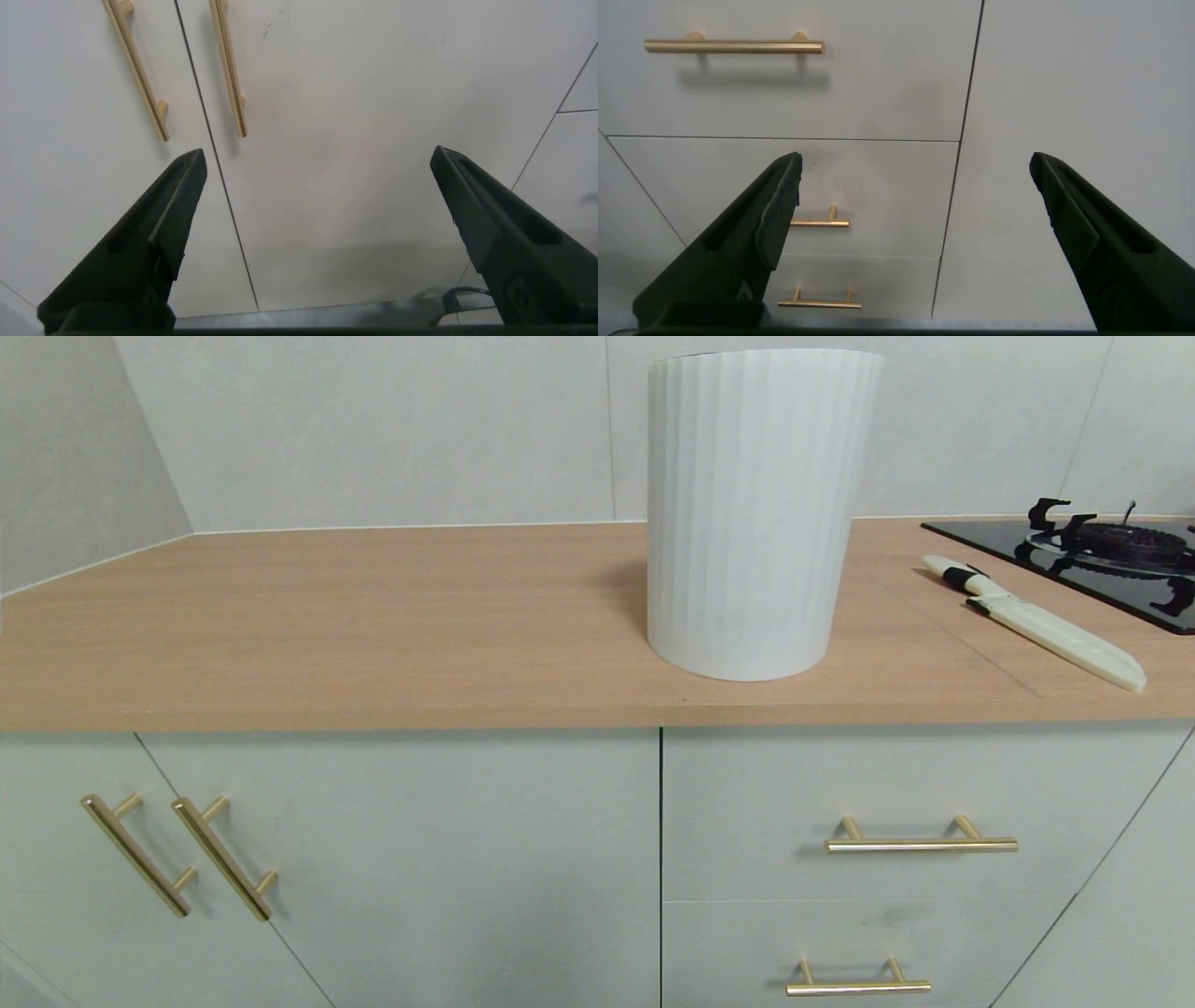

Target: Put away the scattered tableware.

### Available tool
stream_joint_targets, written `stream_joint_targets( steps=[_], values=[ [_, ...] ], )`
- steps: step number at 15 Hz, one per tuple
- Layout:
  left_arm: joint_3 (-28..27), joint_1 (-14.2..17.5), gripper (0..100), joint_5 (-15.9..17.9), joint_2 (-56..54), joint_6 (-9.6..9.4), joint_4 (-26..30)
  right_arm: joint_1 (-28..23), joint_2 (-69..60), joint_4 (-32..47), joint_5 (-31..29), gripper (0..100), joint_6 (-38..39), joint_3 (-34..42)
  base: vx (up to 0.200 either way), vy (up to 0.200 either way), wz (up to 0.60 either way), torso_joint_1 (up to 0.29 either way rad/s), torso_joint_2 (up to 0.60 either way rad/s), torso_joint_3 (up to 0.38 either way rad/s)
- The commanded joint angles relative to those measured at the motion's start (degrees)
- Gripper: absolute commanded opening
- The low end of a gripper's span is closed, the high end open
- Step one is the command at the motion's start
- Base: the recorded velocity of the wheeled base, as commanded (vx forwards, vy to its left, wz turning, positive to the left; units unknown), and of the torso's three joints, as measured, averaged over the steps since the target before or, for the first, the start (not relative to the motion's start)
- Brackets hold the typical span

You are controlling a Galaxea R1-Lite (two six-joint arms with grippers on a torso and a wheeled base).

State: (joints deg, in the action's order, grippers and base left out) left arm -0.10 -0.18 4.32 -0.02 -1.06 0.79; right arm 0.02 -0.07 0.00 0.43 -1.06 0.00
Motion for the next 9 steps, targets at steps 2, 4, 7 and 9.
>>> stream_joint_targets(
  steps=[2, 4, 7, 9],
  values=[
    [0.0, 0.0, 100, 0.0, 0.0, 0.01, 0.0, 0.1, 0.1, 0.0, 0.0, 100, 0.0, 0.0, 0.000, 0.000, 0.00, 0.016, -0.07, -0.047],
    [0.0, 0.0, 100, 0.0, 0.0, 0.01, 0.0, 0.1, 0.1, 0.0, 0.0, 100, 0.0, 0.0, 0.000, 0.000, 0.00, 0.049, -0.29, -0.237],
    [0.0, 0.0, 100, 0.0, 0.0, 0.01, 0.0, 0.1, 0.1, 0.0, 0.0, 100, 0.0, 0.0, 0.000, 0.000, 0.00, 0.134, -0.35, -0.295],
    [0.0, 0.0, 100, 0.0, 0.0, 0.01, 0.0, 0.0, 0.1, 0.0, 0.0, 100, 0.0, 0.0, 0.000, 0.000, 0.00, 0.154, -0.53, -0.288]
  ],
)
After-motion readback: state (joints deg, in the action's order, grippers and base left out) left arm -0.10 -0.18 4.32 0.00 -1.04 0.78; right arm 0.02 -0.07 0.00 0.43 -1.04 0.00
